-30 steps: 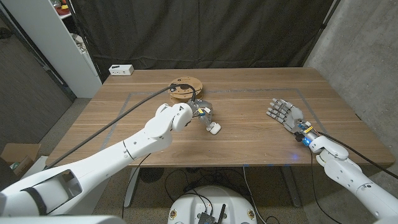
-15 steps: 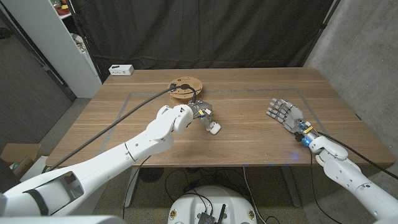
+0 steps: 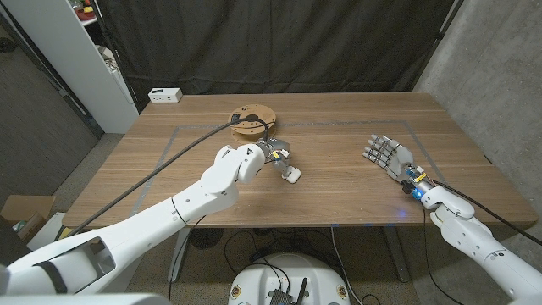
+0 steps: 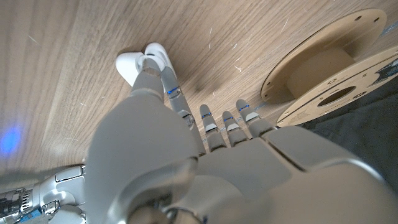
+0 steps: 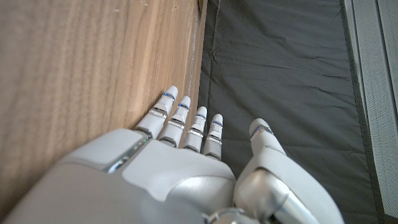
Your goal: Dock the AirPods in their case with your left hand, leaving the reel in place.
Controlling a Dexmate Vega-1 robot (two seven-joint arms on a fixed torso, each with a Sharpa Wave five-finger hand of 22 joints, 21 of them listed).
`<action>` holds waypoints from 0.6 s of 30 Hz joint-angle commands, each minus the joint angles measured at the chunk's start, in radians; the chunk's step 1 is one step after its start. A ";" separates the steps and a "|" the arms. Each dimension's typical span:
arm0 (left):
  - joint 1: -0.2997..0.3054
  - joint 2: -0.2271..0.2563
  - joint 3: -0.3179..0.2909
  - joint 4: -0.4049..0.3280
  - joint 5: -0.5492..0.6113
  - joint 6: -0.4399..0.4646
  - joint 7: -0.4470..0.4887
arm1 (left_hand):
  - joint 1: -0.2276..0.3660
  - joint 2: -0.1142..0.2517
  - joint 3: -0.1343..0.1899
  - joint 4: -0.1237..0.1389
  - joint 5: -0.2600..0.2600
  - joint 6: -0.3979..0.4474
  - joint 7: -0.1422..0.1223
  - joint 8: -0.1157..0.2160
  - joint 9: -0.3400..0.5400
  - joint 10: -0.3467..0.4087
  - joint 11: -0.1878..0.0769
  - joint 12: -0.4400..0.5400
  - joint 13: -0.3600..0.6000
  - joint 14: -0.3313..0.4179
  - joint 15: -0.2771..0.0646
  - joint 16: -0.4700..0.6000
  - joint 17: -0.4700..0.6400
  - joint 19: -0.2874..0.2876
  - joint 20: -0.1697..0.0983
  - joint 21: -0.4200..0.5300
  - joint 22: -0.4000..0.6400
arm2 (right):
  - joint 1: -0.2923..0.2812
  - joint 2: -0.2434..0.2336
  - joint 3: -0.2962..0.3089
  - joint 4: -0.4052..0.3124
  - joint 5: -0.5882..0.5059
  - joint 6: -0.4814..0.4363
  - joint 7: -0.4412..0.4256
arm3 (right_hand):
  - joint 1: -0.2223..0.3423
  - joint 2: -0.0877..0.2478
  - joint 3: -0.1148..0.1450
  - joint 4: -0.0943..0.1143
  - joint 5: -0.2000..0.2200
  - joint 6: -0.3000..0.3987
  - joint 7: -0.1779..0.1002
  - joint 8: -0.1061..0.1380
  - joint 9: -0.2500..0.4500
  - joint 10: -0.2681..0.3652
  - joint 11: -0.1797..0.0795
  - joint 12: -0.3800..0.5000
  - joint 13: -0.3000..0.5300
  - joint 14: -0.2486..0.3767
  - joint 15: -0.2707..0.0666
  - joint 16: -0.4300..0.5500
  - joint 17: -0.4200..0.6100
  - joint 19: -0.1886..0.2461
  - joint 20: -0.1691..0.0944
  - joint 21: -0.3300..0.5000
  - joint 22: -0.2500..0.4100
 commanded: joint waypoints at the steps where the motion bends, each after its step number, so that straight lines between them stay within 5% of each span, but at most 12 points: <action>1: 0.007 -0.007 0.004 -0.012 0.010 0.008 -0.015 | -0.015 0.003 -0.005 0.005 0.000 -0.003 0.001 0.002 0.064 0.010 0.001 0.003 0.005 0.010 -0.103 0.009 0.002 0.005 -0.002 0.007 0.001 | -0.011 -0.001 0.006 0.000 0.007 0.003 0.006 | 0.000 0.022 0.007 0.003 0.000 0.008 -0.008 0.004 0.002 0.000 -0.004 -0.002 0.002 -0.004 -0.107 0.002 0.004 -0.002 0.002 -0.002 0.005; 18: 0.005 -0.018 0.003 -0.007 0.011 0.013 -0.039 | -0.068 0.003 -0.025 0.024 0.000 -0.101 -0.035 -0.051 0.049 0.001 0.002 -0.003 0.005 0.029 -0.086 0.010 0.004 -0.002 0.011 0.006 0.003 | -0.001 0.011 0.004 0.022 0.009 0.020 0.036 | 0.006 0.044 0.020 0.015 0.001 0.013 -0.015 0.004 0.002 0.001 -0.002 -0.002 0.003 -0.009 -0.104 0.005 0.010 -0.009 0.003 -0.003 0.006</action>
